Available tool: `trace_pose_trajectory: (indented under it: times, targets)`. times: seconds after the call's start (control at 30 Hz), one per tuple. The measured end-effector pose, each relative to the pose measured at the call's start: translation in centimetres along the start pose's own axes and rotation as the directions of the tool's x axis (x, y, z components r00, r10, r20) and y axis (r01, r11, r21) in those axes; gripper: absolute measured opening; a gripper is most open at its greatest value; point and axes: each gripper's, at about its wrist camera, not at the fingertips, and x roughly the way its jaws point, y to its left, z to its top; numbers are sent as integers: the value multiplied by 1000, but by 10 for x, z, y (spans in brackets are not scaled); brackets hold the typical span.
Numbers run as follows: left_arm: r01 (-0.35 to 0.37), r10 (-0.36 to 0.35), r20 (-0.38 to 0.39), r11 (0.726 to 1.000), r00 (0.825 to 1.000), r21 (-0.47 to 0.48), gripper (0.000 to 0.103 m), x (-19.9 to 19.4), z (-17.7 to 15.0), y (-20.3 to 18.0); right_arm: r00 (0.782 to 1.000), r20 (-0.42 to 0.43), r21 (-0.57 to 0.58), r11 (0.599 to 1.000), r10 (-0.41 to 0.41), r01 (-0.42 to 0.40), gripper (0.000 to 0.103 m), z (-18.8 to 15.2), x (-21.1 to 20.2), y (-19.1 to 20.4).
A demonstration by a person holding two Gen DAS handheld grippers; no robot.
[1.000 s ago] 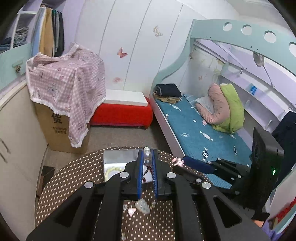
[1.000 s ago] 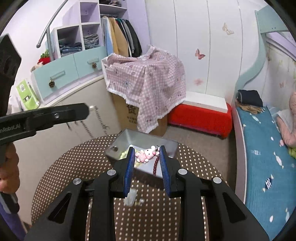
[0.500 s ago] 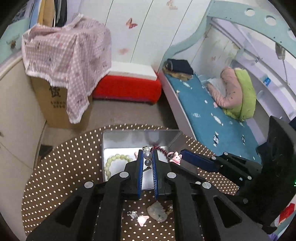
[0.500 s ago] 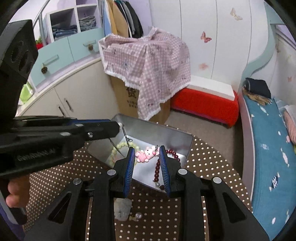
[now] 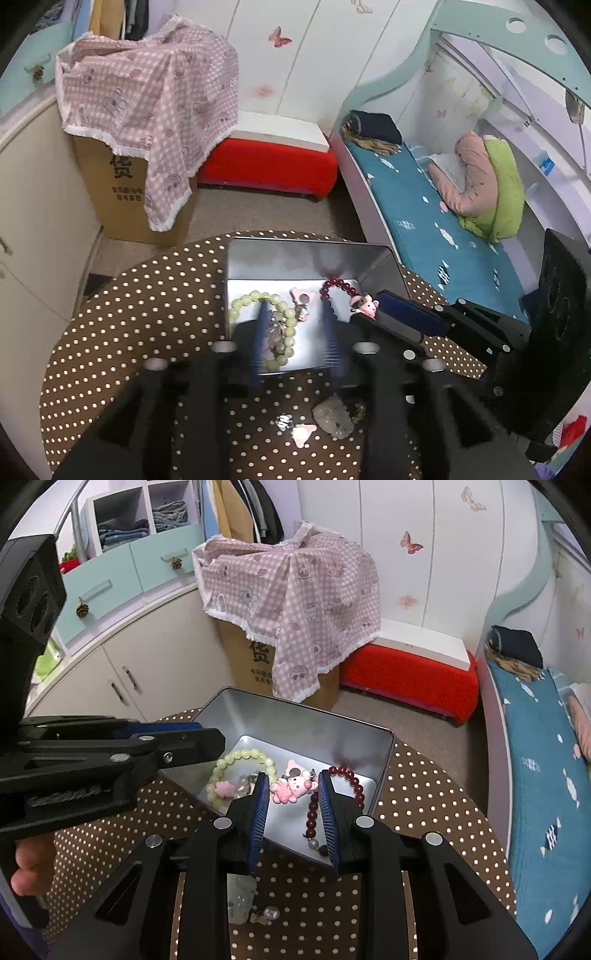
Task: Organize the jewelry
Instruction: 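Withdraw both open tools from the box toward the remaining charms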
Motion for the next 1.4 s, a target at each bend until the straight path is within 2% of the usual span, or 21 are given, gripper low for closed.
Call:
trace_pose_trajectory:
  times: [0.27, 0.33, 0.4, 0.43, 0.6, 0.7, 0.83, 0.97, 1.1, 1.17, 1.3, 1.4]
  targets:
    - [3, -2, 18, 1000, 1000, -16, 35, -18, -8, 1, 1000, 16, 20, 1000, -5, 4, 29, -1, -9, -2]
    - [-1, 2, 27, 1000, 1000, -22, 43, -25, -11, 2, 1000, 19, 24, 1000, -10, 10, 29, -2, -13, -2]
    - [-4, 5, 41, 1000, 999, -26, 45, -33, -14, 2, 1000, 26, 26, 1000, -14, 13, 33, -3, -20, -1]
    - [-7, 9, 46, 1000, 999, -29, 45, -36, -16, 3, 999, 33, 28, 999, -16, 15, 39, -4, -25, -1]
    - [-10, 14, 72, 998, 997, -58, 47, -57, -34, 8, 998, 62, 17, 1000, -14, 13, 41, -11, -54, 3]
    - [-16, 23, 88, 997, 996, -78, 53, -67, -47, 11, 997, 70, 12, 1000, -14, 13, 41, -17, -68, 6]
    - [-46, 57, 103, 994, 993, -100, 53, -77, -69, 15, 997, 72, 8, 1000, -9, 9, 43, -33, -85, 9]
    - [-70, 80, 96, 991, 992, -111, 53, -78, -97, 14, 998, 60, 10, 1000, -3, 3, 43, -51, -94, 10]
    - [-126, 133, 86, 988, 987, -85, 53, -73, -123, 8, 999, 36, 18, 1000, 0, -1, 43, -71, -94, 10]
    - [-129, 135, 79, 988, 988, -79, 53, -69, -134, 5, 1000, 19, 26, 1000, 3, -4, 43, -82, -91, 8]
    - [-164, 166, 66, 986, 984, -38, 51, -61, -151, -2, 1000, -11, 40, 999, 8, -8, 43, -100, -85, 5]
    - [-172, 173, 45, 985, 984, -28, 51, -53, -160, -4, 999, -31, 49, 999, 15, -13, 47, -111, -81, 3]
